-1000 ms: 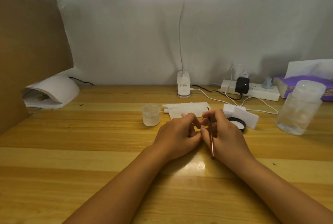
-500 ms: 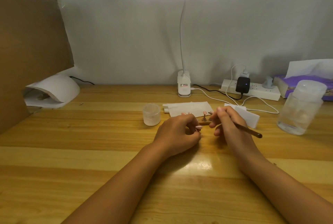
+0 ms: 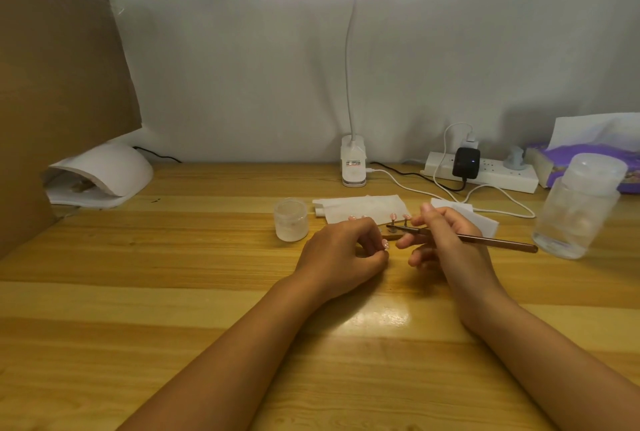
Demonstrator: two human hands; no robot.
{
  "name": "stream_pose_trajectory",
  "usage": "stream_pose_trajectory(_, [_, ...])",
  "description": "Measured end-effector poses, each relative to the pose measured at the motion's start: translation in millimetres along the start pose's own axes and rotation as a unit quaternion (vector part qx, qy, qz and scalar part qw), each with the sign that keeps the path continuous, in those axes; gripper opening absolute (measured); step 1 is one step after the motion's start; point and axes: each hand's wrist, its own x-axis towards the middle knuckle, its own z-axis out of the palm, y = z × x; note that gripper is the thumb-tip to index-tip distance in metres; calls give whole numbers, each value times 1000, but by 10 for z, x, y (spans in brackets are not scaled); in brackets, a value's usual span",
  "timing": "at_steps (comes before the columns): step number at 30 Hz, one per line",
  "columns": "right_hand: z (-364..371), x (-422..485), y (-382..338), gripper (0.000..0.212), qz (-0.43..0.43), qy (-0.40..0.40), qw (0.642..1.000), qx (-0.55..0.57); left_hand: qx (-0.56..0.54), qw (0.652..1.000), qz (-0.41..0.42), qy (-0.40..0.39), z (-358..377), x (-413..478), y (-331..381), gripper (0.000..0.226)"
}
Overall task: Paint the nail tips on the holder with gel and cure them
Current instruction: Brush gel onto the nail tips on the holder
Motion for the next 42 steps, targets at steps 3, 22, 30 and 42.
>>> stream_pose_trajectory(3, [-4, -6, -15, 23, -4, -6, 1000, -5, 3, 1000, -1, 0, -2, -2, 8, 13])
stream_pose_trajectory(22, [-7, 20, 57, 18, -10, -16, 993, -118, 15, 1000, 25, -2, -21, -30, 65, 16])
stream_pose_trajectory(30, [15, 14, 67, 18, -30, -27, 987, -156, 33, 999, 30, 4, -26, -34, 69, 21])
stream_pose_trajectory(42, [8, 27, 66, 12, -19, -35, 983, -177, 32, 999, 18, 0, -17, -26, 61, 17])
